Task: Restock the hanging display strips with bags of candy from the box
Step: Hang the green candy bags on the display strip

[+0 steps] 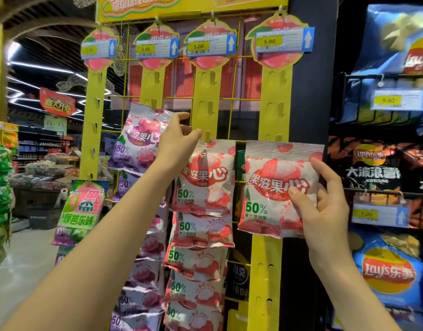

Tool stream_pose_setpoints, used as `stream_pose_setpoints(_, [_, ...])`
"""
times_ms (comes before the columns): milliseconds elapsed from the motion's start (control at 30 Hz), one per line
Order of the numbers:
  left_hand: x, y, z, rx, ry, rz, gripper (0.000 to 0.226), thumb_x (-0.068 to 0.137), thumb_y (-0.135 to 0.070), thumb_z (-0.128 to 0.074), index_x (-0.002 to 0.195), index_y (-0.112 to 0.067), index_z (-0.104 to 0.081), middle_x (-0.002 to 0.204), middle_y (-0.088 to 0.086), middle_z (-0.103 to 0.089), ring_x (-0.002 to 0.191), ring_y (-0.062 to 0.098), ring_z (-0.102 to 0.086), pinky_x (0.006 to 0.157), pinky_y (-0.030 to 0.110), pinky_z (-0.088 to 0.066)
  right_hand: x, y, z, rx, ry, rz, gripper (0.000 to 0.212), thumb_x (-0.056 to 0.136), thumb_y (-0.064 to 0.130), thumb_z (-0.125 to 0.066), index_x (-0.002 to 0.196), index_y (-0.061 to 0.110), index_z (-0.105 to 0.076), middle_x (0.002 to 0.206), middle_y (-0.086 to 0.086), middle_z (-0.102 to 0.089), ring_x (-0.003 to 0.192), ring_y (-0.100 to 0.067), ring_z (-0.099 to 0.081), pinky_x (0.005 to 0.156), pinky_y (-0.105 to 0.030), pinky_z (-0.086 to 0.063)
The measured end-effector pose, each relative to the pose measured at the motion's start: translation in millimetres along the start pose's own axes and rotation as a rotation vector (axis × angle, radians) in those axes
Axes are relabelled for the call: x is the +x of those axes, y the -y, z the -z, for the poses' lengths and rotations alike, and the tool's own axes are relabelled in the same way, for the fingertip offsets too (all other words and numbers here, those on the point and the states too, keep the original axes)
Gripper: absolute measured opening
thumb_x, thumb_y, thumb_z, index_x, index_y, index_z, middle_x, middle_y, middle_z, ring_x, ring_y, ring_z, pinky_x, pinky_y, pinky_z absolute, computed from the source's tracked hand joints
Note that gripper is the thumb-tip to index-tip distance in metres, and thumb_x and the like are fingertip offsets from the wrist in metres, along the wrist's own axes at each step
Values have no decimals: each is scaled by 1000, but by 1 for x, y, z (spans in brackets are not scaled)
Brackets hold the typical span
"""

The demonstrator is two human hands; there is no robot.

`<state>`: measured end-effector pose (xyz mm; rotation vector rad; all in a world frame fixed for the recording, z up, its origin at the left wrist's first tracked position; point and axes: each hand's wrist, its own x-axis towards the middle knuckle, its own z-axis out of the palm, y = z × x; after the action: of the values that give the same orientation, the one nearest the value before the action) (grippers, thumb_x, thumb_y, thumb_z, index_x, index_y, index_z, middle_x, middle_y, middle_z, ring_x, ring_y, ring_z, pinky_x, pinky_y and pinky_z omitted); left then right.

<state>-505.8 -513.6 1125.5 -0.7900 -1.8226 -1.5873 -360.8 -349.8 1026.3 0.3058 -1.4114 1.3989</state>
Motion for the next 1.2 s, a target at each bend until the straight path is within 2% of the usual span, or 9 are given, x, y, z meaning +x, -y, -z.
stream_pose_setpoints(200, [20,-15,6,116,-11,-88,37,92,-15,-52,128,-12,-48,100,4,-56,88,17,-53,78,27,-42,15,7,-19,-20,56,37,45,90,3,-56,108,43,-48,122,-4,-58,100,-11,-65,65,-18,-55])
stream_pose_setpoints(367, [41,-25,12,46,22,-85,27,92,-13,-48,119,-15,-52,106,9,-61,84,22,-57,79,39,-51,36,10,-48,-144,82,100,43,80,25,-60,112,49,-46,130,3,-54,118,-16,-55,94,-47,-50])
stream_pose_setpoints(467, [50,-30,16,7,69,-67,26,94,-13,-46,119,-14,-52,102,11,-60,85,22,-57,82,44,-52,52,8,-67,-176,93,100,47,81,23,-61,124,38,-46,129,10,-52,120,-14,-53,95,-46,-50])
stream_pose_setpoints(633, [61,-32,21,9,113,-92,29,97,-12,-43,125,-14,-50,86,-3,-53,73,11,-54,67,26,-47,72,1,-94,-180,121,45,51,85,18,-61,131,30,-44,131,6,-51,117,-15,-55,91,-44,-53])
stream_pose_setpoints(733, [64,-28,24,15,136,-119,29,97,-12,-43,125,-15,-51,94,4,-57,79,16,-56,73,32,-49,81,-3,-107,-202,102,30,51,87,13,-59,133,28,-43,131,6,-51,116,-14,-55,93,-42,-52])
stream_pose_setpoints(833, [67,-23,25,10,152,-132,30,97,-12,-42,124,-17,-52,96,9,-57,84,21,-56,75,34,-49,88,-4,-114,-223,91,28,53,87,13,-59,136,27,-43,129,9,-50,108,-4,-54,89,-23,-53])
stream_pose_setpoints(900, [70,-20,25,18,151,-152,31,96,-11,-43,124,-17,-53,86,4,-55,75,16,-54,64,19,-46,91,-2,-118,-218,98,6,54,89,9,-57,138,26,-42,124,10,-50,91,4,-54,70,-8,-50])
stream_pose_setpoints(1000, [72,-18,25,35,157,-173,33,95,-10,-43,126,-18,-53,76,-4,-50,62,6,-45,48,9,-37,90,0,-120,-231,79,-36,55,89,8,-56,139,25,-41,119,10,-49,76,9,-52,57,-4,-46])
stream_pose_setpoints(1200, [70,-12,26,-16,198,-203,39,92,-11,-52,130,-21,-50,75,-7,-54,58,2,-50,46,8,-40,79,5,-122,-363,61,-68,57,90,10,-56,142,24,-38,138,5,-47,92,7,-51,65,4,-36])
